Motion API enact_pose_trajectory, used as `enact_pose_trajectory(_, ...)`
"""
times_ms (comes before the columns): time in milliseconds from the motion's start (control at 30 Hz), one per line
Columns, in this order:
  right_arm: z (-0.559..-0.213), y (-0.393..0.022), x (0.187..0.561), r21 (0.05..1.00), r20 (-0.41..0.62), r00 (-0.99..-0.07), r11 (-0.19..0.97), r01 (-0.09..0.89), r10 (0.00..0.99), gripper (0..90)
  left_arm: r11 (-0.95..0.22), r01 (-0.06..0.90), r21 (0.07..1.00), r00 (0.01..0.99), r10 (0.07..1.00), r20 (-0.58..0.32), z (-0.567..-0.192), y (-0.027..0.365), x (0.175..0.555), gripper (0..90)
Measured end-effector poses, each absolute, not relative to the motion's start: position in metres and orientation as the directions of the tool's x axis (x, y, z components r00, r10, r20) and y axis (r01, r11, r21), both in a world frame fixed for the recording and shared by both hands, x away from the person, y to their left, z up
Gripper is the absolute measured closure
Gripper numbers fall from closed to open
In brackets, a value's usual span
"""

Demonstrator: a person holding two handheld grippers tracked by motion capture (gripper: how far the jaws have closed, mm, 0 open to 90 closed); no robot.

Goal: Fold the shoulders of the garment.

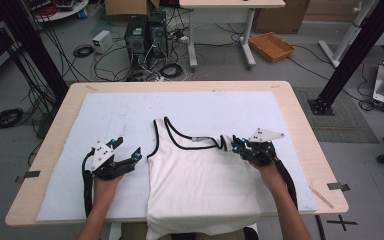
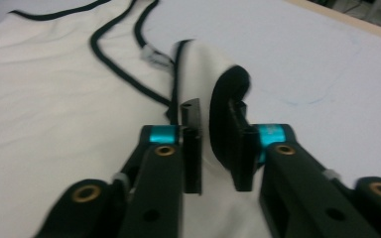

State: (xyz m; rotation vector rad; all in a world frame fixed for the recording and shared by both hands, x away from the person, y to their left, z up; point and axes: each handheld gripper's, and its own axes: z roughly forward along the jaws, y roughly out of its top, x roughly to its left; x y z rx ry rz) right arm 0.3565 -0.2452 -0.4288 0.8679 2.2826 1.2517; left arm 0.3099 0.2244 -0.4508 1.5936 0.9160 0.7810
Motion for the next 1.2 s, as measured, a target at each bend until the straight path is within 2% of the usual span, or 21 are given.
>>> enact_pose_trajectory(233,-0.421,-0.249,0.329,0.904,0.007,-0.747,0.316,0.289,0.664,54.4,-0.116,0.163,0.980,0.484,0.875,0.023,-0.451,0.224,0.310,24.0)
enact_pose_trajectory(300,-0.423,-0.238,0.323,0.882,-0.025,-0.780,0.381,0.277,0.626,54.2,-0.122,0.162,0.979,0.485,0.874,0.029,-0.451,0.224,0.310,24.0)
enact_pose_trajectory(400,-0.437,-0.224,0.318,0.800,-0.129,-0.795,0.536,0.270,0.593,59.9,-0.121,0.164,0.979,0.486,0.874,0.027,-0.451,0.224,0.310,24.0)
enact_pose_trajectory(500,-0.446,-0.220,0.320,0.733,-0.235,-0.761,0.624,0.270,0.605,72.7,-0.124,0.162,0.979,0.484,0.874,0.031,-0.451,0.223,0.310,24.0)
enact_pose_trajectory(533,-0.447,-0.220,0.321,0.714,-0.249,-0.760,0.644,0.274,0.600,80.6,-0.127,0.160,0.979,0.485,0.874,0.034,-0.451,0.223,0.310,24.0)
enact_pose_trajectory(567,-0.447,-0.220,0.321,0.714,-0.249,-0.760,0.644,0.274,0.600,80.6,-0.127,0.160,0.979,0.485,0.874,0.034,-0.451,0.223,0.310,24.0)
enact_pose_trajectory(633,-0.448,-0.223,0.321,0.699,-0.265,-0.768,0.665,0.264,0.583,88.0,-0.133,0.159,0.978,0.486,0.873,0.040,-0.451,0.223,0.310,24.0)
enact_pose_trajectory(767,-0.441,-0.229,0.314,0.732,-0.254,-0.786,0.643,0.225,0.564,88.9,-0.124,0.163,0.979,0.475,0.879,0.032,-0.450,0.223,0.309,27.8)
enact_pose_trajectory(867,-0.431,-0.239,0.299,0.765,-0.218,-0.823,0.615,0.190,0.525,89.0,-0.077,0.182,0.980,0.459,0.888,-0.016,-0.448,0.226,0.310,27.8)
enact_pose_trajectory(1133,-0.434,-0.255,0.294,0.751,-0.153,-0.847,0.617,0.235,0.509,88.7,-0.078,0.245,0.966,0.470,0.881,-0.048,-0.428,0.214,0.331,27.9)
enact_pose_trajectory(1200,-0.435,-0.255,0.294,0.753,-0.136,-0.857,0.614,0.236,0.497,85.3,-0.073,0.260,0.963,0.464,0.884,-0.058,-0.420,0.210,0.342,27.9)
